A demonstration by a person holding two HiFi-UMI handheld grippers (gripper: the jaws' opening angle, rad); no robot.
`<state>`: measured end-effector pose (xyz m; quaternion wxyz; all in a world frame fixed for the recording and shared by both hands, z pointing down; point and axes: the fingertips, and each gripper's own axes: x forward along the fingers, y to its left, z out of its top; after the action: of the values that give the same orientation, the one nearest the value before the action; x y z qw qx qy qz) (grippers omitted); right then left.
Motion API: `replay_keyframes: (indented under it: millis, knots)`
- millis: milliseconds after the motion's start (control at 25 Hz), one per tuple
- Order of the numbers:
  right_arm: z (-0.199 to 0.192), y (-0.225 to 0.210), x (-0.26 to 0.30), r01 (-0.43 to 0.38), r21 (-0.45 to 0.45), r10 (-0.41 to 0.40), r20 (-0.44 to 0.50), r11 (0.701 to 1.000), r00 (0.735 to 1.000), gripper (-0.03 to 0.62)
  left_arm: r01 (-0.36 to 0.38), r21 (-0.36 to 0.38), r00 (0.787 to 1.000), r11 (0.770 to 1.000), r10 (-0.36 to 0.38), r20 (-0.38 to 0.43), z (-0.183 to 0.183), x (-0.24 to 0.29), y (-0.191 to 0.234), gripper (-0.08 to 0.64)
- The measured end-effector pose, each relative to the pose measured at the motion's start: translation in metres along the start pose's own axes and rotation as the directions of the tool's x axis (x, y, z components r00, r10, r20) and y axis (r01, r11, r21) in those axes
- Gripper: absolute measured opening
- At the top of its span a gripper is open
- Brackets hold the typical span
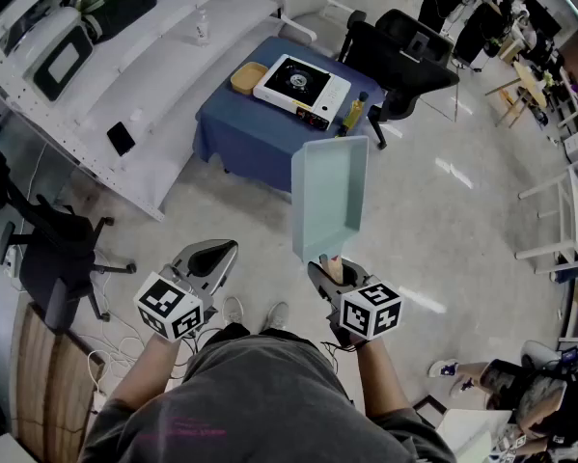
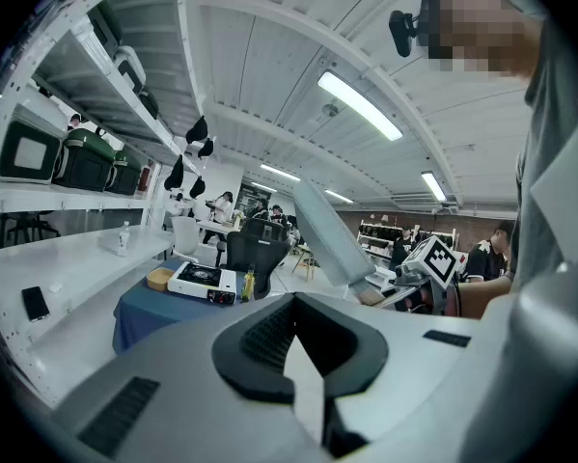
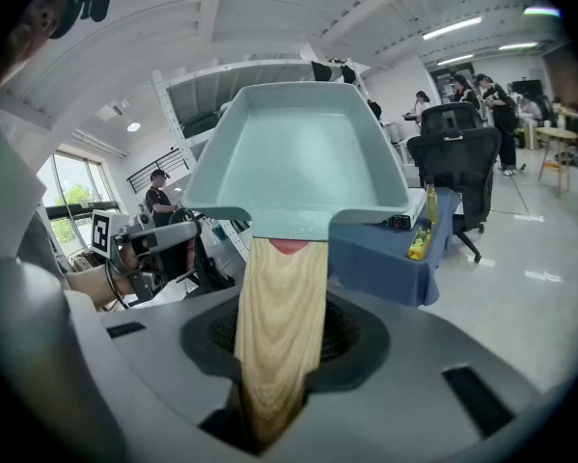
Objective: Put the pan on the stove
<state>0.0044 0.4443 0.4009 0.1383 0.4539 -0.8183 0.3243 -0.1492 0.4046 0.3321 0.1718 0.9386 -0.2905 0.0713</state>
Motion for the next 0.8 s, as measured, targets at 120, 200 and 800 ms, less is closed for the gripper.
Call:
replay_keyframes:
  millis: [120, 200, 800]
  knots:
    - [0.000, -0.002, -0.001, 0.000, 0.000, 0.000, 0.000, 1.000, 1.000, 0.121, 0.000, 0.001, 1.000, 1.000, 0.000, -0.001, 0.000, 0.002, -0.001, 0.002]
    - [0.001, -0.004, -0.002, -0.001, 0.000, 0.001, 0.001, 1.000, 1.000, 0.121, -0.002, 0.000, 1.000, 1.000, 0.002, -0.001, 0.000, 0.004, -0.003, 0.002]
    - [-0.005, -0.030, -0.014, -0.022, 0.007, 0.022, -0.011, 1.000, 1.000, 0.121, -0.029, -0.004, 0.999, 1.000, 0.029, -0.020, -0.009, 0.026, -0.021, 0.002]
